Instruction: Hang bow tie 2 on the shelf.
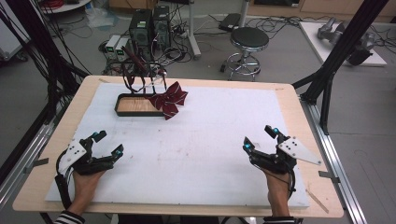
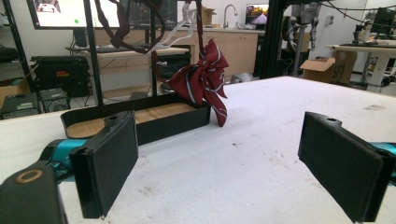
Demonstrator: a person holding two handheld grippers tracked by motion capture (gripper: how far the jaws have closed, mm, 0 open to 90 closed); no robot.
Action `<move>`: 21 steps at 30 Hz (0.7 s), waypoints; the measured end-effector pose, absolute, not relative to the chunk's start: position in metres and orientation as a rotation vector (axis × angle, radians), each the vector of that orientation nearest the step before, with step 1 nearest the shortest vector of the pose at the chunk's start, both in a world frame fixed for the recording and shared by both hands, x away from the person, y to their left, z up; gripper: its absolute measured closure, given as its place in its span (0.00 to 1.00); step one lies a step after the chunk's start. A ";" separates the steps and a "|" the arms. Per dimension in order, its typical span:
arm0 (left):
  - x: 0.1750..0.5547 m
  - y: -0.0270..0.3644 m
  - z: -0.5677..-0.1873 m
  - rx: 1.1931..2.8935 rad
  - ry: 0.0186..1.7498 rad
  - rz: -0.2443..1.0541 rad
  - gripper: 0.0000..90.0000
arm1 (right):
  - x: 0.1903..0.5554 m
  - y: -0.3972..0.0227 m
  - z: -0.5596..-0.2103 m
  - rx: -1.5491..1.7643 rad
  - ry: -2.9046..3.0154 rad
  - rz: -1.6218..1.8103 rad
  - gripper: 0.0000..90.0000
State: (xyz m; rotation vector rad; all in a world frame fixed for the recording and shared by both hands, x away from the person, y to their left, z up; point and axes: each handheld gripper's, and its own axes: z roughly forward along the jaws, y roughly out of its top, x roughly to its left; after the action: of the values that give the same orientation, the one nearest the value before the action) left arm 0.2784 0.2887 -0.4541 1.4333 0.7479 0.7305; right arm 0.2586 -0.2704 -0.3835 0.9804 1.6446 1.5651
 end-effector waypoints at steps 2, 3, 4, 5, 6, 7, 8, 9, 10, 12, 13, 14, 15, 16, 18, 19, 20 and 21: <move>0.278 0.289 -0.454 1.436 0.748 0.731 0.14 | 0.259 -0.274 -0.394 0.999 1.630 1.577 0.15; 0.278 0.289 -0.454 1.436 0.747 0.732 0.14 | 0.259 -0.275 -0.399 1.008 1.625 1.584 0.14; 0.278 0.289 -0.454 1.436 0.748 0.732 0.14 | 0.260 -0.276 -0.403 1.018 1.633 1.571 0.14; 0.278 0.289 -0.454 1.436 0.747 0.732 0.14 | 0.260 -0.277 -0.408 1.024 1.633 1.561 0.14; 0.278 0.289 -0.454 1.436 0.747 0.732 0.14 | 0.260 -0.277 -0.412 1.029 1.632 1.562 0.14; 0.278 0.289 -0.454 1.437 0.747 0.730 0.14 | 0.260 -0.278 -0.416 1.038 1.633 1.555 0.14; 0.278 0.289 -0.454 1.436 0.746 0.731 0.14 | 0.260 -0.279 -0.419 1.047 1.632 1.554 0.14; 0.278 0.289 -0.454 1.436 0.747 0.731 0.14 | 0.259 -0.279 -0.423 1.060 1.623 1.557 0.14; 0.278 0.289 -0.454 1.436 0.747 0.731 0.14 | 0.259 -0.280 -0.426 1.060 1.623 1.555 0.14; 0.278 0.289 -0.454 1.437 0.746 0.731 0.14 | 0.259 -0.281 -0.431 1.072 1.630 1.544 0.14; 0.278 0.289 -0.454 1.437 0.746 0.731 0.14 | 0.260 -0.281 -0.434 1.068 1.632 1.541 0.14; 0.278 0.289 -0.454 1.437 0.746 0.731 0.14 | 0.260 -0.280 -0.436 1.067 1.640 1.529 0.14; 0.278 0.289 -0.454 1.437 0.746 0.732 0.14 | 0.260 -0.280 -0.438 1.060 1.646 1.522 0.13; 0.278 0.289 -0.454 1.435 0.746 0.732 0.14 | 0.261 -0.279 -0.440 1.049 1.649 1.517 0.13; 0.278 0.289 -0.454 1.436 0.746 0.732 0.14 | 0.261 -0.278 -0.444 1.043 1.645 1.523 0.13; 0.278 0.289 -0.454 1.436 0.746 0.732 0.14 | 0.261 -0.277 -0.446 1.045 1.640 1.525 0.13; 0.278 0.289 -0.454 1.435 0.747 0.732 0.14 | 0.260 -0.276 -0.450 1.043 1.629 1.531 0.13; 0.278 0.289 -0.454 1.436 0.746 0.733 0.14 | 0.260 -0.276 -0.450 1.043 1.629 1.531 0.13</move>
State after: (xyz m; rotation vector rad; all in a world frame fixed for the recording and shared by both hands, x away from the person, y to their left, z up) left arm 0.2777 0.2887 -0.4541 1.4355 0.7465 0.7335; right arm 0.2604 -0.2759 -0.4500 1.0426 1.6292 1.5307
